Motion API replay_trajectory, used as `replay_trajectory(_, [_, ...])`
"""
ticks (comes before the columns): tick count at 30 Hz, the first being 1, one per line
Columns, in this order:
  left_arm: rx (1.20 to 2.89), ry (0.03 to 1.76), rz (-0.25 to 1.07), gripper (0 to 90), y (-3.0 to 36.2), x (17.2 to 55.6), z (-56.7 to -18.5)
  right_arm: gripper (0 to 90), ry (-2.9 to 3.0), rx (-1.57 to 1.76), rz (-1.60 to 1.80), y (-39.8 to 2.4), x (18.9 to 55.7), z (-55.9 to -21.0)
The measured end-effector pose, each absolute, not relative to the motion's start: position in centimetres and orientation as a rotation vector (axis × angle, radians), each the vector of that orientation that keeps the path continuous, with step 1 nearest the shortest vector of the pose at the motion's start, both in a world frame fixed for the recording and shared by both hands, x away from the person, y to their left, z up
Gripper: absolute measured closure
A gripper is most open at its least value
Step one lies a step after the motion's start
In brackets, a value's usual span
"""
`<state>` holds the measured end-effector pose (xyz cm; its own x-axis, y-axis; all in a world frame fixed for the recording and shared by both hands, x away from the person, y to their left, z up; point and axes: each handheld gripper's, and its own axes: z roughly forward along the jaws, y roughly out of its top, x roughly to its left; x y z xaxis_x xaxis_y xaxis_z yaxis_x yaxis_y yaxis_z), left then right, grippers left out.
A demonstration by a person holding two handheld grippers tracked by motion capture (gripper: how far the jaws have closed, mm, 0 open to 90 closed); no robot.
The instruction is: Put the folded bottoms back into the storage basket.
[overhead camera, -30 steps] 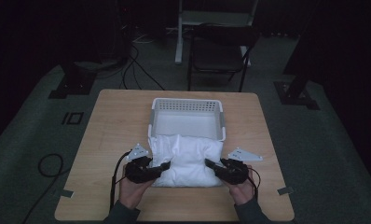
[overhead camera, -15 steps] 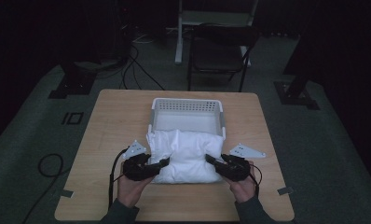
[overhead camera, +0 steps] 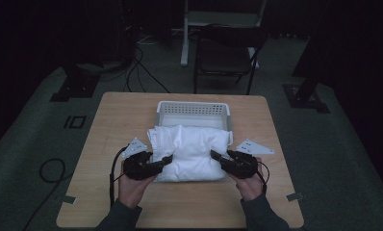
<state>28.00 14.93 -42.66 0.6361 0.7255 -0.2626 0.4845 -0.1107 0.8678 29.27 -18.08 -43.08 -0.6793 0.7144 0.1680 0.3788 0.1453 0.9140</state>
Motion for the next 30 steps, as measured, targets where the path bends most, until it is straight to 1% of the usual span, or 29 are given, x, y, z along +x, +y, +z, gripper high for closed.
replay_trajectory(14, [1.739, 0.96, 0.31, 54.1, 15.0, 29.9, -40.8, 68.6, 2.069, 1.036, 1.539, -17.7, 30.9, -41.1])
replay_trajectory(30, [1.714, 0.961, 0.317, 54.4, 15.6, 32.3, -39.2, 68.5, 2.03, 1.024, 1.518, -16.9, 32.8, -39.5])
